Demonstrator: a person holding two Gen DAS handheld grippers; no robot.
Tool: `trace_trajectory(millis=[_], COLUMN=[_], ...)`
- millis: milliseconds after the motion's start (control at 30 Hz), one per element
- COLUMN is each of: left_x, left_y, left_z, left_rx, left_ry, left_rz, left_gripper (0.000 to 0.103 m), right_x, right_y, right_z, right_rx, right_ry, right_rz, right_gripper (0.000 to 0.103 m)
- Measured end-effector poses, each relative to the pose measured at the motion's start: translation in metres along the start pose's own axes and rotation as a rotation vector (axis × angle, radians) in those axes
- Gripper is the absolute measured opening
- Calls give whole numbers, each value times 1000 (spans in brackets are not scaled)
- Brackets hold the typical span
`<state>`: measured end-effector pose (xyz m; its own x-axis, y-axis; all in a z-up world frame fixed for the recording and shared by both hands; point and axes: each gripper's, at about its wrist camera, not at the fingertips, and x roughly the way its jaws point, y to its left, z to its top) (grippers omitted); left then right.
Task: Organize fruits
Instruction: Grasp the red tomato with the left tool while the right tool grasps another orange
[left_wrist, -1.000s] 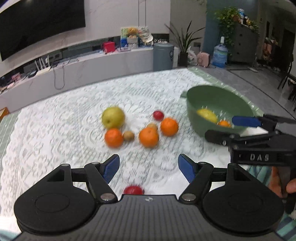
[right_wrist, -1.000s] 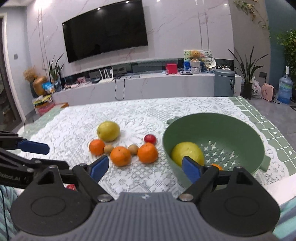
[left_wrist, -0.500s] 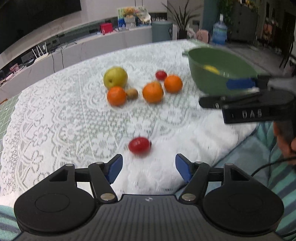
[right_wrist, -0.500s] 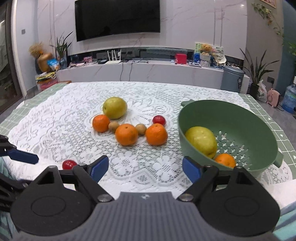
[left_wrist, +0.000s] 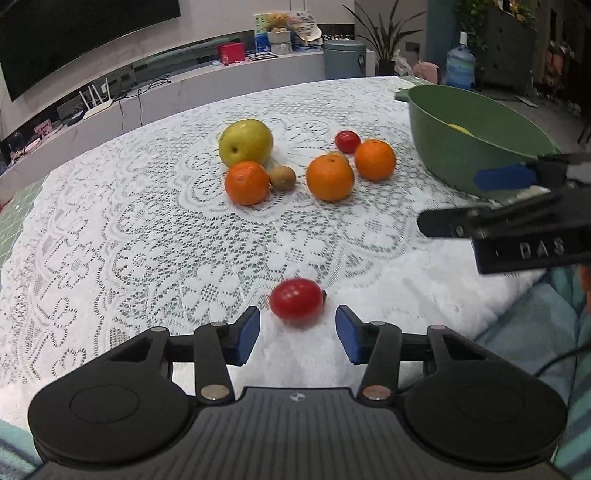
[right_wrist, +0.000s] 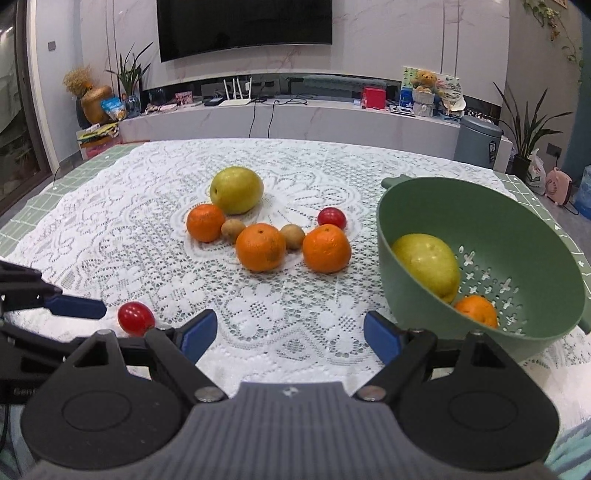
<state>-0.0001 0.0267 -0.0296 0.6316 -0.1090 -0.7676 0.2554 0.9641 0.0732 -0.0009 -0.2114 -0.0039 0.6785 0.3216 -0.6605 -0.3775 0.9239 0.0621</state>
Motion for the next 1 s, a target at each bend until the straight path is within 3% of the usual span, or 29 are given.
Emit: trace_trajectory(millis=[300,400,600,1000], left_x=[14,15,16,18], left_y=[3,4,7,24], left_z=[4,5,5,23], left_rx=[-14,-22,-29,-99], left_ry=[-4,-11,-9,-40], left_rz=[-10,-20,-46,-18], left_gripper=[57,52,41,40], right_x=[14,18,21,39], right_y=[4,8,15,22], right_z=[2,2,4,18], right_rx=[-26,-41,-88,-109], right_ry=[28,33,2,-45], right_rz=[28,39,45,54], right_gripper=[83,82,76,69])
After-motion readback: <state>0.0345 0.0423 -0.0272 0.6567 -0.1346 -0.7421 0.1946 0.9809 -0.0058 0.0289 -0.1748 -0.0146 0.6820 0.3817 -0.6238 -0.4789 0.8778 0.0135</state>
